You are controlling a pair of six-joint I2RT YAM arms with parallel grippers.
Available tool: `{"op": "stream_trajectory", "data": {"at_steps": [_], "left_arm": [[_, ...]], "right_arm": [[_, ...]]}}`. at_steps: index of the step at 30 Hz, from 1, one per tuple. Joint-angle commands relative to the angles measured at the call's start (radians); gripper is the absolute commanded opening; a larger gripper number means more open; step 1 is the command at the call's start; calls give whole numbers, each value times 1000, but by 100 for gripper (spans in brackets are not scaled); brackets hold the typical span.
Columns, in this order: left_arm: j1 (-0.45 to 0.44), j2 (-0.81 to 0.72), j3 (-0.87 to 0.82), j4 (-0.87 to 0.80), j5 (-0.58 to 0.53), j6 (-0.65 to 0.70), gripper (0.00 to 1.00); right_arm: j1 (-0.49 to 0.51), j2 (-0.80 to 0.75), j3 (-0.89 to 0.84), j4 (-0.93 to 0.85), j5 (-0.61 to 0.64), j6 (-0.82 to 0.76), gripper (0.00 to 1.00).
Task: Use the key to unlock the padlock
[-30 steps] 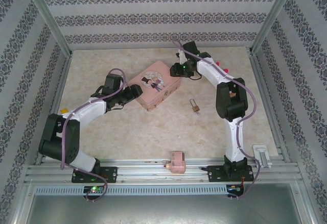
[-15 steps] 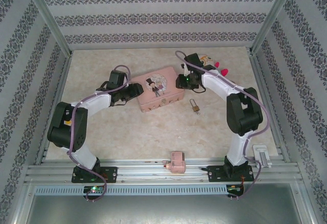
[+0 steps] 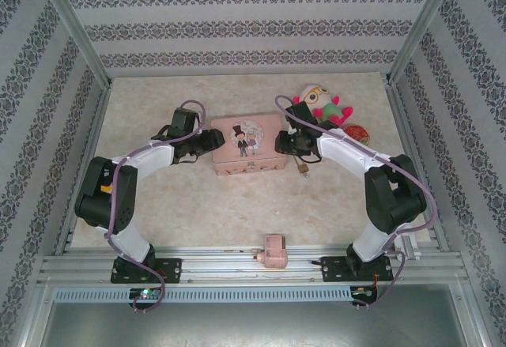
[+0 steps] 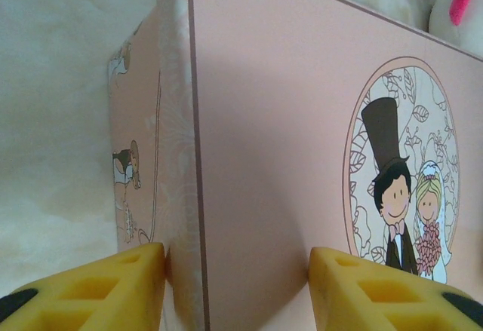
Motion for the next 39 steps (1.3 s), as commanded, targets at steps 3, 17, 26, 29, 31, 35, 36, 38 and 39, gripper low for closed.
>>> {"op": "stream_trajectory", "data": {"at_steps": [3, 17, 26, 29, 31, 35, 36, 38, 39], "left_arm": [[-43, -68, -35, -4, 67, 12, 52], [-29, -125, -65, -39, -13, 20, 58], [15, -184, -55, -108, -66, 50, 91], [39, -238, -58, -149, -104, 69, 99], [54, -280, -65, -175, -131, 87, 99], [89, -388, -93, -224, -218, 135, 99], [95, -418, -104, -230, -246, 156, 99], [102, -477, -135, -233, -313, 197, 99], [103, -512, -157, -230, -351, 224, 99]], "right_arm": [[56, -11, -28, -12, -44, 37, 33], [117, -11, -22, -10, -20, 80, 39], [55, -128, -34, -84, 67, 52, 55], [31, -201, -60, -101, 103, 40, 56], [16, -258, -86, -109, 129, 32, 57], [-19, -407, -173, -104, 194, 16, 59], [-31, -450, -200, -98, 212, 11, 61], [-56, -528, -251, -85, 237, 1, 65], [-73, -572, -279, -74, 241, -10, 67]]}}
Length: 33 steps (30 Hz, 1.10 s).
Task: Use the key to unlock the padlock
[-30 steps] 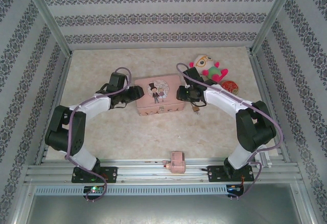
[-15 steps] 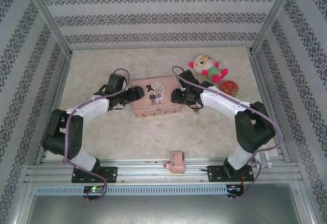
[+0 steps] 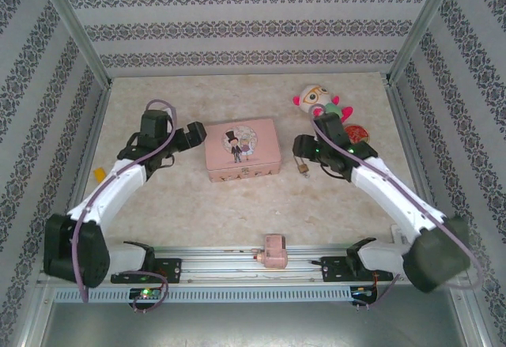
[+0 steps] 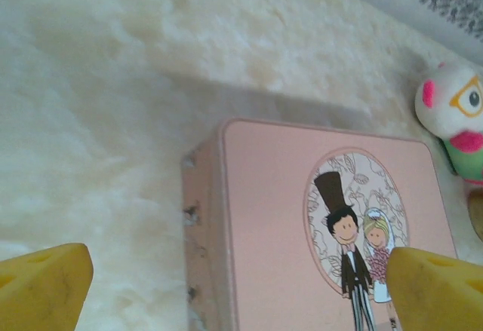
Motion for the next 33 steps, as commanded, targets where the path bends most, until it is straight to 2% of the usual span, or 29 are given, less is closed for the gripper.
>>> {"op": "stream_trajectory", "data": {"at_steps": [1, 2, 3, 4, 9, 14, 21, 26, 30, 33], "left_arm": [[14, -97, -64, -55, -162, 113, 99], [14, -134, -91, -42, -208, 134, 99], [14, -173, -122, -22, -253, 153, 99], [14, -205, -150, -3, -292, 161, 99], [21, -363, -340, 225, -444, 223, 99], [49, -384, -469, 441, -517, 313, 99], [126, -237, -565, 721, -438, 426, 99], [189, -85, -591, 901, -316, 471, 99], [217, 35, -603, 1051, -242, 500, 99], [237, 112, -588, 1093, -189, 481, 99]], "right_arm": [[-42, -114, -80, 7, 76, -42, 68], [-58, -153, -104, 19, 79, -52, 72], [-72, -190, -130, 32, 86, -67, 94], [-82, -221, -154, 50, 98, -76, 98], [-156, -334, -290, 165, 119, -99, 98], [-205, -363, -383, 258, 230, -60, 98], [-258, -387, -498, 486, 218, -123, 98], [-266, -382, -622, 758, 204, -257, 98], [-282, -360, -638, 792, 250, -306, 98], [-298, -334, -643, 833, 246, -360, 98]]}}
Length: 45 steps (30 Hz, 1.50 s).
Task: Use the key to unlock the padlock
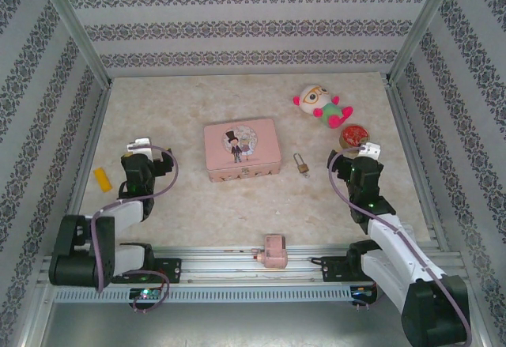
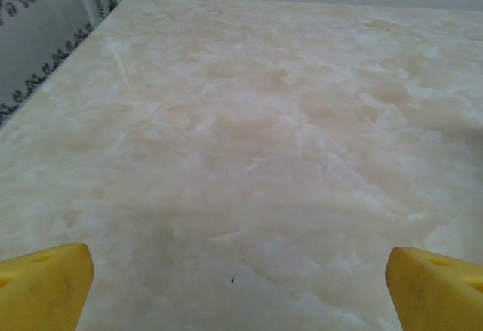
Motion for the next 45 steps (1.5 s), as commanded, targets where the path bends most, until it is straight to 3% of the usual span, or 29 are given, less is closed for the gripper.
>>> {"op": "stream_trajectory", "data": {"at_steps": [1, 6, 12, 15, 17, 23, 34, 39, 45], "left_arm": [[31, 55, 14, 162, 108, 4, 99], [43, 167, 11, 298, 209, -3, 99], [45, 317, -17, 503, 246, 1, 99], [51, 292, 19, 390, 300, 14, 99], [54, 298, 72, 302, 407, 53, 99], [46, 296, 84, 281, 412, 68, 99], [46, 295, 80, 287, 383, 57, 99], [47, 295, 80, 285, 386, 61, 99], [46, 295, 81, 283, 392, 62, 99]], "right_arm": [[-20, 21, -16, 138, 26, -90, 98], [-50, 76, -73, 335, -32, -127, 98], [-55, 134, -98, 469, -72, -163, 98], [-58, 160, -113, 527, -88, -195, 98], [-63, 184, -121, 567, -102, -215, 98], [-94, 315, -151, 745, -161, -253, 98], [-119, 718, -104, 1082, -248, -219, 98], [-162, 687, -74, 976, -234, -153, 98], [-147, 691, 54, 774, -390, -231, 98]]}}
